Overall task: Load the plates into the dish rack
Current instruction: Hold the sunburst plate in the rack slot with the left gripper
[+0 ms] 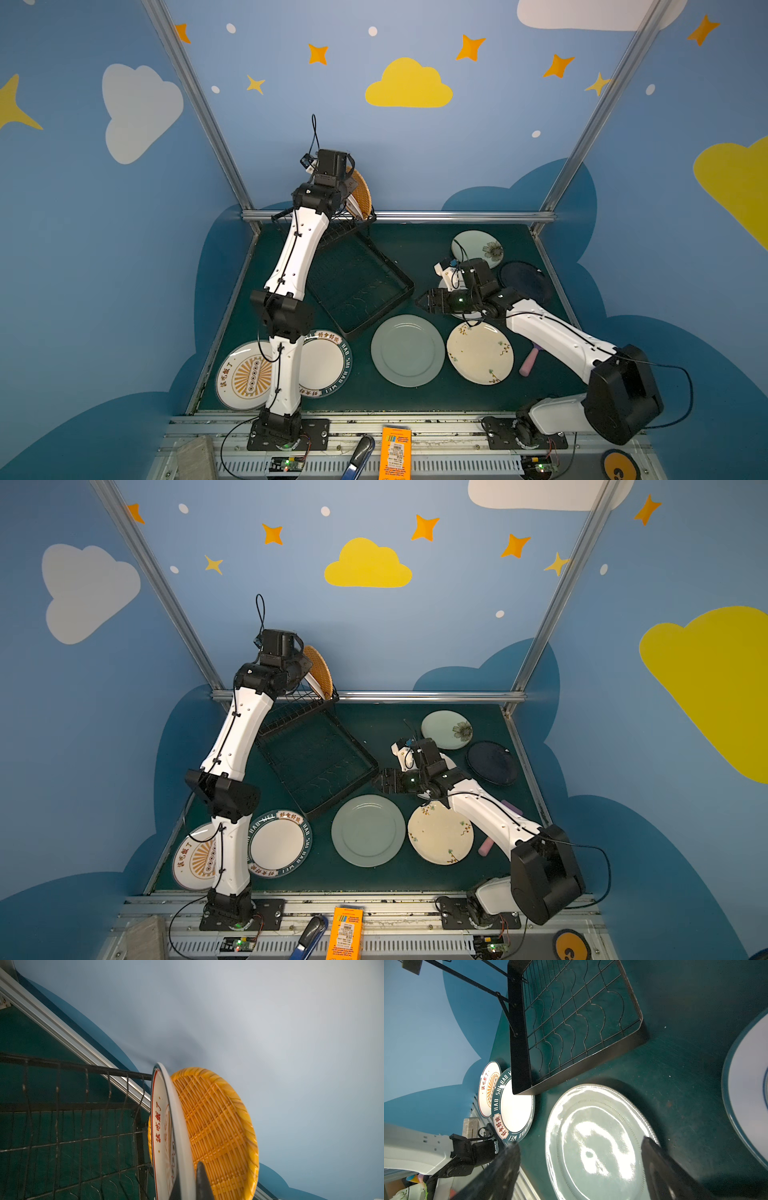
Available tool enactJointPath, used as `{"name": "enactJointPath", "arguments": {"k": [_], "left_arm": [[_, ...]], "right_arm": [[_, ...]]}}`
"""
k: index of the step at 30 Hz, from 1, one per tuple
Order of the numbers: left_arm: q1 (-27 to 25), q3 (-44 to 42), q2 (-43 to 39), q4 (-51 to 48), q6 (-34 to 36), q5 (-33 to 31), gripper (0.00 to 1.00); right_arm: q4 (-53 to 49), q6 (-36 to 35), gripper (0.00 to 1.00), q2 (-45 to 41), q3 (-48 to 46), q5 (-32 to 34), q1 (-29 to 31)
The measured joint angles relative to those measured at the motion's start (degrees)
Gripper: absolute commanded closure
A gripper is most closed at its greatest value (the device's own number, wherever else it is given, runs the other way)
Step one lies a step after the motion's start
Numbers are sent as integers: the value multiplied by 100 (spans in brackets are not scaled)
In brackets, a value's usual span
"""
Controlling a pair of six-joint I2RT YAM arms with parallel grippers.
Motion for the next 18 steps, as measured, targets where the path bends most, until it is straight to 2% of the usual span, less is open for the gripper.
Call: {"name": "enactJointPath", "arguments": {"k": [18], "left_arm": [[120,7,33,-162,-291,221,96]], "right_arm": [[-20,55,11,7,0,-46,-4]]}}
